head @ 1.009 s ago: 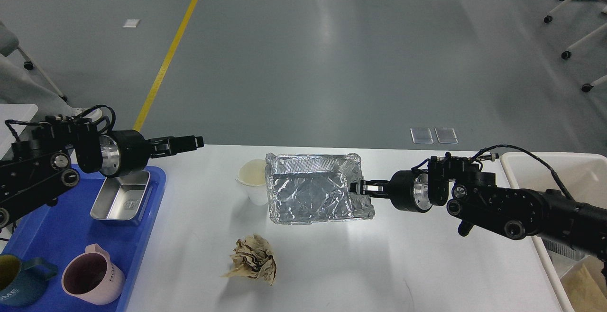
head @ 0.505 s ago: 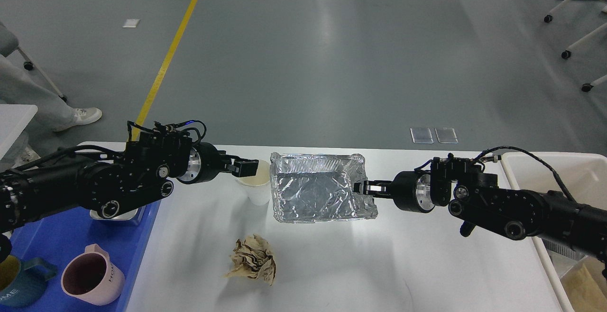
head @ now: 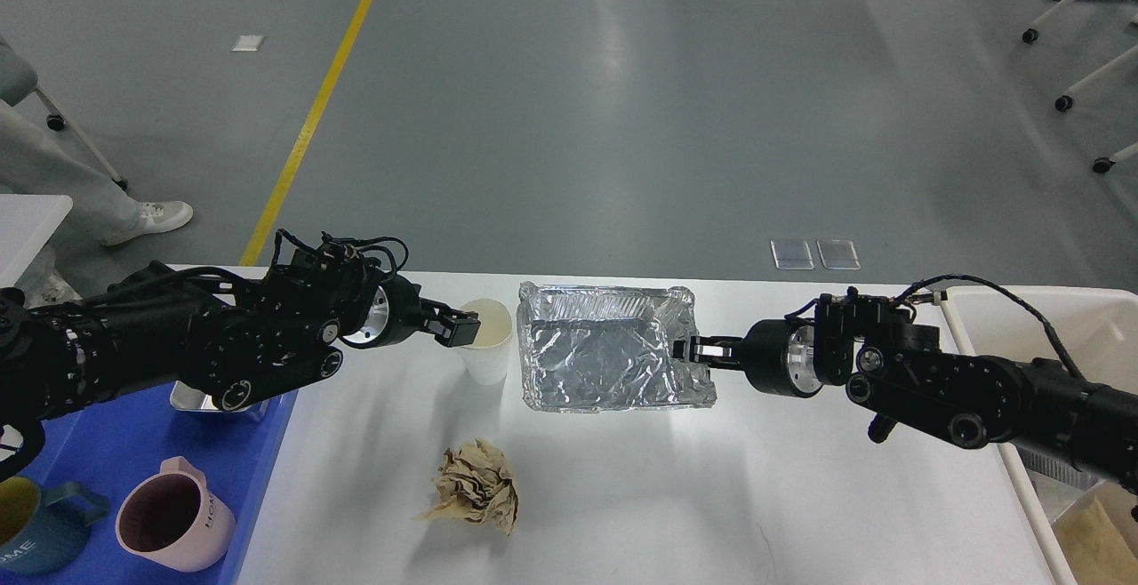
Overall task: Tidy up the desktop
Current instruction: 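Grasp the white paper cup with the left gripper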
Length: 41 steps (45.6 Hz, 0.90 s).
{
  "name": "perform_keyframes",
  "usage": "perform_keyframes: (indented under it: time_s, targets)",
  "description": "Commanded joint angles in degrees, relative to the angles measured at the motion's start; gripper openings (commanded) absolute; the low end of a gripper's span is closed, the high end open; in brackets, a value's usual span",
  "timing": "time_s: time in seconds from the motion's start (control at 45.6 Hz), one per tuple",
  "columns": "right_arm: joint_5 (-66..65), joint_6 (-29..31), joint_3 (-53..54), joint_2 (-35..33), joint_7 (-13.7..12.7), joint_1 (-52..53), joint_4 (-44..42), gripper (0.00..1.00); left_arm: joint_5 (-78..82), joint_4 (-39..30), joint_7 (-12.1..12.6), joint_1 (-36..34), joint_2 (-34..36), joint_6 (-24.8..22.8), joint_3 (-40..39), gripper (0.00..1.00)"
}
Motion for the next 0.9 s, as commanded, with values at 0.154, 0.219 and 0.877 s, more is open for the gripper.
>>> perform_keyframes:
  time_s: [0.154,0.219,0.877]
  targets:
    - [0.0,0.0,0.0,0.1,0.0,-0.4,0.2,0.0,-0.1,3.8,-0.5,0.8,-2.1,0.1,0.8,0.72]
    - [0.0,0.0,0.0,0.4,0.0,-0.3,0.2,0.0,-0.1,4.5,-0.7,0.9,-3.0,0.1,0.9,0.68]
    - [0.0,0.0,0.0,0.7,0.0,-0.4,0.2,0.0,-0.3,5.1,-1.0,2.2,-4.5,-2.9,2.7,0.18]
